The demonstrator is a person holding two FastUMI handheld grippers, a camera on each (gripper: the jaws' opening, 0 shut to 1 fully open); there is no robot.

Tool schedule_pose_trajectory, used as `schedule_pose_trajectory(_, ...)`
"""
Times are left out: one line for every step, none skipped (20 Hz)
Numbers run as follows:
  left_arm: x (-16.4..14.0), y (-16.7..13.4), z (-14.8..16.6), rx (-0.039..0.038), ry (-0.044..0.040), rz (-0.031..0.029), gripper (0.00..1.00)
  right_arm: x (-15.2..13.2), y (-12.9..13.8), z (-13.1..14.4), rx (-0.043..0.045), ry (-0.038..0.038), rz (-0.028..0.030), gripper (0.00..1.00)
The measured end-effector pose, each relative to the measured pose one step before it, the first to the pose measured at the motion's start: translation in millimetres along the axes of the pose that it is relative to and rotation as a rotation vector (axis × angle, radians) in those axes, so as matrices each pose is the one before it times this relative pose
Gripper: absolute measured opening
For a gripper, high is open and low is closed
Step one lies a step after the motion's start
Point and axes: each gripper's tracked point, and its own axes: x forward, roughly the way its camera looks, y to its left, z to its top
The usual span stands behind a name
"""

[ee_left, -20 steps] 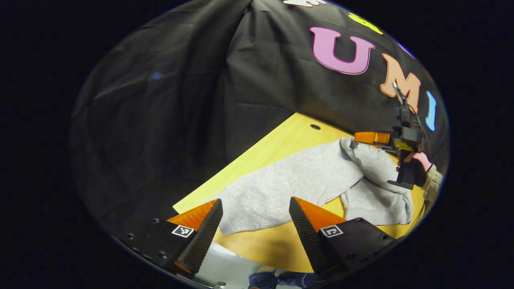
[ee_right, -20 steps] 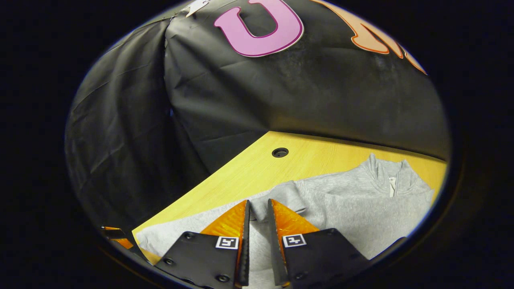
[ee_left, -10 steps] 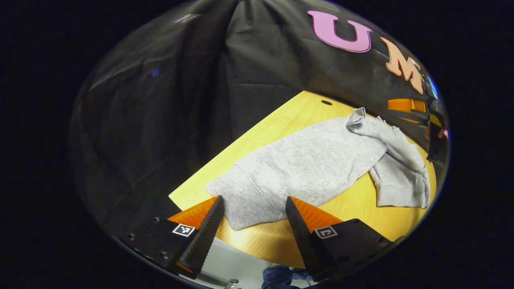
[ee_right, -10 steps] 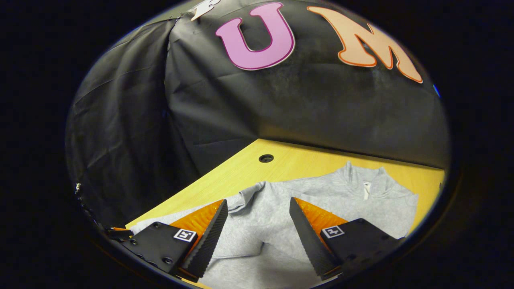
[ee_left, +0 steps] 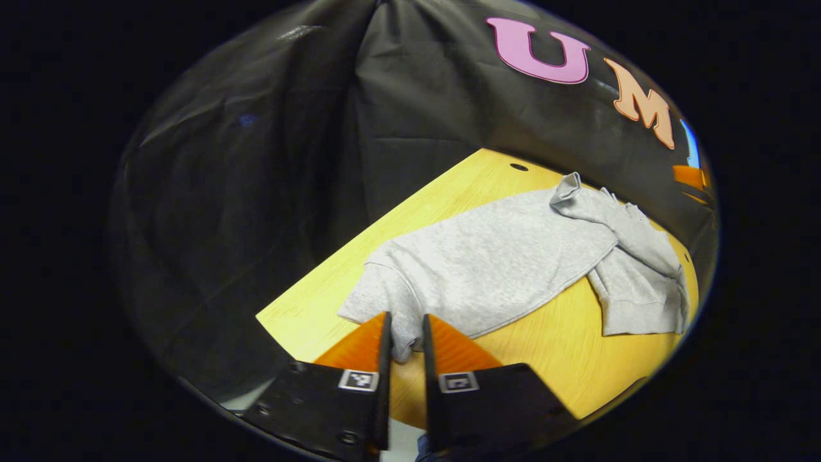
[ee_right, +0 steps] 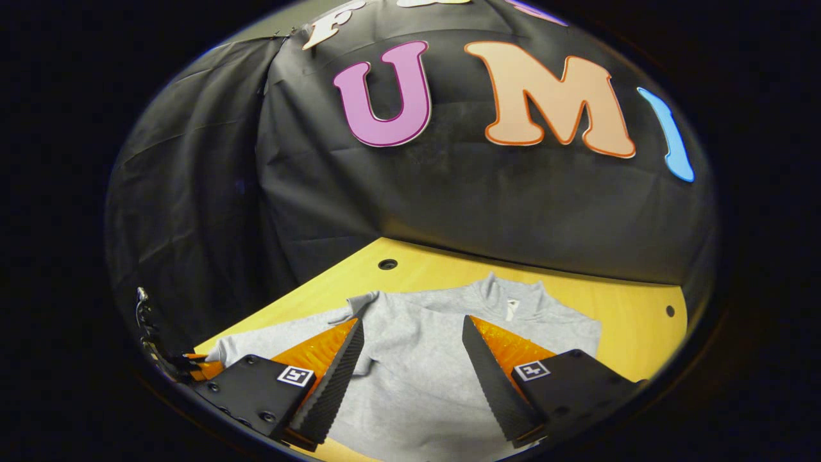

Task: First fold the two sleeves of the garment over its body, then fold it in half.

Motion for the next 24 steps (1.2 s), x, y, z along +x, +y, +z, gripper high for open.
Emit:
schedule_pose_trajectory(0.57,-0.19,-1.17,0.00033,0.01082,0.01078,0.13,-8.28,-7.86,-0.53,-0.01044,-0.00164,-0.02191,0.97)
schedule_pose_trajectory(1.09,-2.26,0.43,-0.00198,0.01032,0.00800,0.09,-10.44,-8.02,0.49,-0.00203,-0.00238,-0.01657,0.97)
schedule_pose_trajectory(-0.79,-2.36,0.94,-0.01054,0.00975,-0.00305,0.08,-11.80,-8.61,-1.03,0.00192,0.00038,-0.01588,0.97)
schedule_pose_trajectory(0.89,-4.03,2.41,-0.01407,0.00313,-0.01173,0.05,-9.91,-8.90,-0.03,0.00338,-0.00027,-0.01756,0.97)
schedule_pose_trajectory(1.01,-1.99,1.05,-0.01864,0.00852,-0.00376,0.03,-9.35,-8.65,-0.57,0.00665,0.00299,-0.01341,0.97)
schedule_pose_trajectory(0.38,-3.11,2.74,-0.01849,0.00757,-0.00636,0.01,-8.30,-7.11,2.22,0.01408,-0.00353,-0.01297,0.97)
schedule_pose_trajectory(-2.69,-3.59,3.83,-0.01519,0.00601,-0.01009,0.01,-8.07,-7.34,3.54,0.01586,-0.00570,-0.01151,0.94)
schedule_pose_trajectory(-0.85,-5.04,6.11,-0.00760,-0.00203,-0.00733,0.01,-6.57,-7.35,2.85,0.01186,-0.00503,-0.01364,0.94)
schedule_pose_trajectory(-0.40,-7.20,8.26,-0.00379,-0.00588,-0.01264,0.00,-4.40,-8.51,0.92,0.00652,-0.00694,-0.01709,0.97)
schedule_pose_trajectory(-1.46,-10.22,9.73,0.00167,-0.00874,-0.02364,0.01,-4.68,-8.39,3.17,0.00799,-0.00714,-0.01491,0.94)
schedule_pose_trajectory(-1.12,-12.42,11.26,0.00507,-0.01055,-0.02962,0.01,-5.22,-7.18,1.15,0.01517,-0.00175,-0.01279,0.97)
schedule_pose_trajectory(-1.43,-14.82,12.25,0.00813,-0.01027,-0.03021,0.01,-4.53,-6.50,2.41,0.01064,-0.00395,-0.01456,0.97)
schedule_pose_trajectory(-1.21,-15.09,12.54,0.01422,-0.00782,-0.03151,0.01,-4.12,-8.69,1.77,0.00736,-0.00210,-0.01899,0.97)
schedule_pose_trajectory(0.33,-18.87,14.61,0.01793,-0.01120,-0.03843,0.01,-4.50,-9.11,0.41,0.00625,0.00042,-0.01903,0.97)
schedule_pose_trajectory(1.78,-16.95,10.40,0.01648,-0.00864,-0.03508,0.00,-5.32,-8.94,-0.40,0.00706,-0.00019,-0.01927,0.97)
schedule_pose_trajectory(1.71,-21.50,12.84,0.02198,-0.00596,-0.04251,0.00,-5.55,-8.90,1.17,0.00845,-0.00110,-0.01980,0.97)
schedule_pose_trajectory(3.13,-19.16,10.11,0.02316,-0.00571,-0.03528,0.01,-3.35,-6.95,-1.27,0.00814,0.00069,-0.01737,0.97)
schedule_pose_trajectory(3.96,-21.82,10.61,0.03027,-0.00542,-0.03688,0.00,-3.79,-8.99,0.24,0.00629,-0.00312,-0.02099,0.97)
schedule_pose_trajectory(1.27,-21.64,10.15,0.02443,-0.00788,-0.04094,0.00,-2.17,-9.47,-2.95,0.00095,-0.00325,-0.02209,0.97)
schedule_pose_trajectory(1.58,-22.42,8.33,0.02539,-0.00601,-0.04111,0.00,-2.18,-9.69,-4.53,0.00575,0.00861,-0.02529,0.97)
schedule_pose_trajectory(3.82,-24.67,10.40,0.02803,-0.00734,-0.04331,0.01,-2.73,-7.19,-3.99,0.01437,0.00315,-0.01664,0.97)
schedule_pose_trajectory(5.27,-25.58,9.23,0.02721,-0.00464,-0.04446,0.01,-4.10,-6.92,-2.42,0.02024,0.00285,-0.01329,0.97)
schedule_pose_trajectory(7.98,-22.82,6.83,0.02799,-0.00684,-0.04434,0.01,-2.42,-6.30,-3.05,0.01715,0.00328,-0.01218,0.97)
schedule_pose_trajectory(8.34,-23.44,7.23,0.02441,-0.00400,-0.04983,0.00,-2.21,-6.87,-4.11,0.01280,0.00201,-0.01330,0.97)
